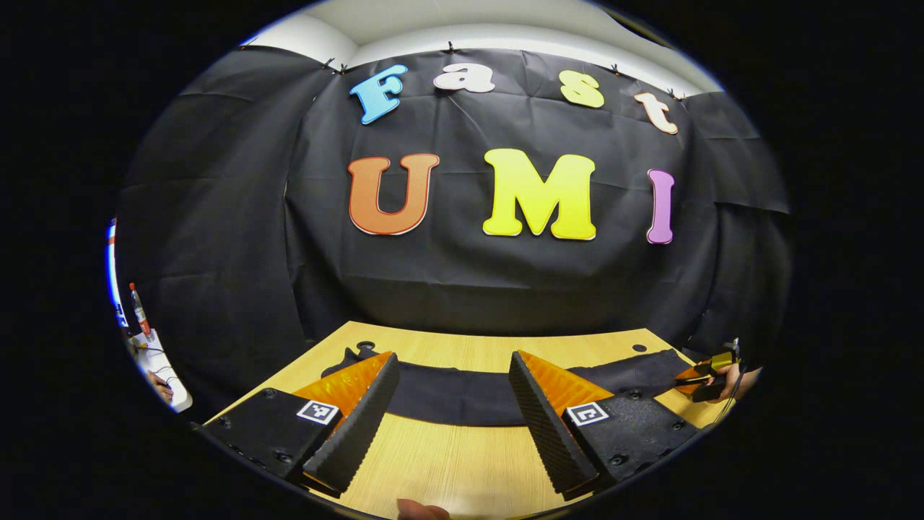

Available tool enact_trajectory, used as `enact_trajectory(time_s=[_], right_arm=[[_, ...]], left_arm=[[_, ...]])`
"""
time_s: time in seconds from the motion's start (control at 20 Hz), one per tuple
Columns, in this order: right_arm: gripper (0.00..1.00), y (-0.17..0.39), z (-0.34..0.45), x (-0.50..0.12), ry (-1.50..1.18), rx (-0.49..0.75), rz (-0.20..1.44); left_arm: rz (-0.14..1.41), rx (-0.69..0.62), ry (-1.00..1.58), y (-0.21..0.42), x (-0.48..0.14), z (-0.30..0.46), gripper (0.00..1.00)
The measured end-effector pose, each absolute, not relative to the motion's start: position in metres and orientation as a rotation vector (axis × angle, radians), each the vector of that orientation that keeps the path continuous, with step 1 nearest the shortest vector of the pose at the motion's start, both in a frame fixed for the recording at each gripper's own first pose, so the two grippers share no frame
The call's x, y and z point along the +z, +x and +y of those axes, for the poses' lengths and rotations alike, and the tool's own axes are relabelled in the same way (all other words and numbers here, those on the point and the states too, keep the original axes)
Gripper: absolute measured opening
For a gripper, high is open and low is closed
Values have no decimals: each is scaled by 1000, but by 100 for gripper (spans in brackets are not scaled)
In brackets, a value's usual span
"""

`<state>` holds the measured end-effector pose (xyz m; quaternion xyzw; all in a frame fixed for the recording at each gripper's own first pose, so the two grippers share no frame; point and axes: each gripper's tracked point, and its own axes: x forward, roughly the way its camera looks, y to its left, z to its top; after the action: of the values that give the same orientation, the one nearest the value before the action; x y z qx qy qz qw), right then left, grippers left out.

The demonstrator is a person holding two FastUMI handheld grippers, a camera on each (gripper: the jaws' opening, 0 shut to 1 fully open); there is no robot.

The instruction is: Grasp the waist and the cuffs of the jeans and fold them to make the two legs overlap; first hold the waist and fold one-third of the jeans toward the cuffs, then hold the cuffs and fold the remaining one-third in the same direction to finish folding.

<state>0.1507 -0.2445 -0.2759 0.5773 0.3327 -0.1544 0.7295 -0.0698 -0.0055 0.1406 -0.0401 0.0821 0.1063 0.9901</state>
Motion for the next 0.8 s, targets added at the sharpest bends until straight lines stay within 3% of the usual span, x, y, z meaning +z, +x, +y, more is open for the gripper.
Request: enact_trajectory(time_s=[0.1,0.4,0.45,0.75,0.8], right_arm=[[0,152,-242,-281,1137,-361,741],[6,172,-231,-246,759,-340,722],[2,174,-228,-240,695,-336,718],[0,189,-186,-159,294,-209,604],[6,189,-174,-138,232,-179,582]], left_arm=[[169,214,-98,-73,139,-5,99],[183,225,-138,-73,134,9,99],[188,225,-153,-74,132,9,99],[176,217,-191,-71,130,23,99],[176,216,-199,-71,129,28,99]])
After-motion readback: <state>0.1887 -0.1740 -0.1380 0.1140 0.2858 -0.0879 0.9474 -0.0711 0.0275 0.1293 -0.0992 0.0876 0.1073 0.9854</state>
